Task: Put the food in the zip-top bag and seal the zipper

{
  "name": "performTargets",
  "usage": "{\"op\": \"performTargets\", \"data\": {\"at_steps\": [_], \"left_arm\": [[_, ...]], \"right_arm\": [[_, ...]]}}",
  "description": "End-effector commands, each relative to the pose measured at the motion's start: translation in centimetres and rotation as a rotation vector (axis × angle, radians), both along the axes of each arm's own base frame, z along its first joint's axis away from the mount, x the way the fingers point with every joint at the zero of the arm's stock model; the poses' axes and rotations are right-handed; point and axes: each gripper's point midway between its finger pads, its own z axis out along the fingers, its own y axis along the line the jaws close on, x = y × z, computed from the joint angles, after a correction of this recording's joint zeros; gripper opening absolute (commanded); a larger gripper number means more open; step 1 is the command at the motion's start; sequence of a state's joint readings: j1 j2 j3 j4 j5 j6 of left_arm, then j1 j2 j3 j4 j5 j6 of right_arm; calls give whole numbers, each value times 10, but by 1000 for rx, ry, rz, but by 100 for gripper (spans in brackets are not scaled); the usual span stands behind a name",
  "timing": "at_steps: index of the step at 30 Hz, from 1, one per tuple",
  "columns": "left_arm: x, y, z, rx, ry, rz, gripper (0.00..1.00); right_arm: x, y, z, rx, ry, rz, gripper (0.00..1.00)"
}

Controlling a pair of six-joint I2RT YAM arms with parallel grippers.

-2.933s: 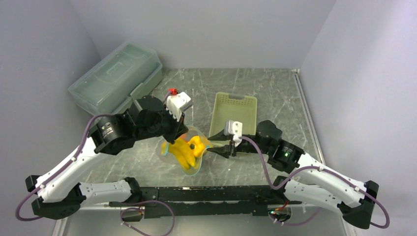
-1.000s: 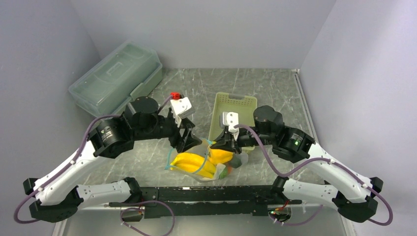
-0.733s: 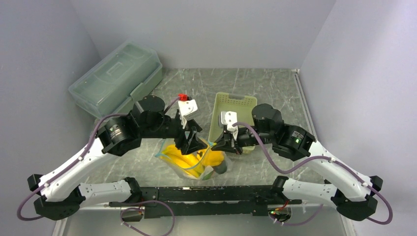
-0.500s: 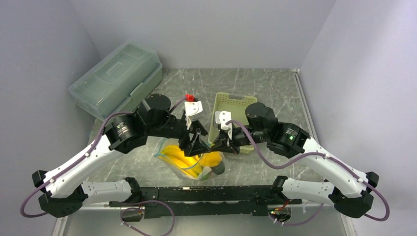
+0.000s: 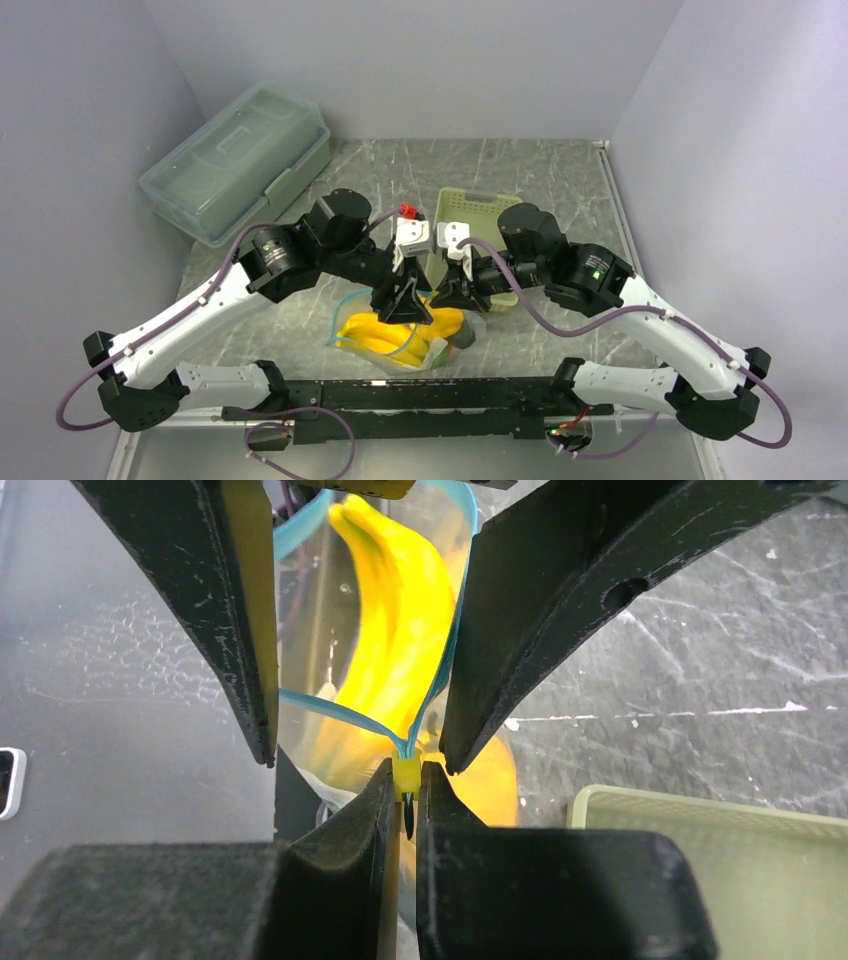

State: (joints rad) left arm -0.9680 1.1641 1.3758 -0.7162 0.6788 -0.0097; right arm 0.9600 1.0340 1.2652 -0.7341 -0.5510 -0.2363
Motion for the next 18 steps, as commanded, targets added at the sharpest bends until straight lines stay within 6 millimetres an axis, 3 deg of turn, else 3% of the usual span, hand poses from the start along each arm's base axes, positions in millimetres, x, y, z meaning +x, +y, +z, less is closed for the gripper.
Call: {"op": "performTargets", "data": {"at_steps": [1,10,18], "left_arm": [[-5,-1,-9,19,4,-58,63],[2,7,-22,82,-5,4,55],[10,10,-40,147,-5,42,28]], "right_arm": [[3,4,37,85,-51,-11,0],[8,3,47,87,-43,-56,0],[8,4,51,68,-12,-64,0]]}}
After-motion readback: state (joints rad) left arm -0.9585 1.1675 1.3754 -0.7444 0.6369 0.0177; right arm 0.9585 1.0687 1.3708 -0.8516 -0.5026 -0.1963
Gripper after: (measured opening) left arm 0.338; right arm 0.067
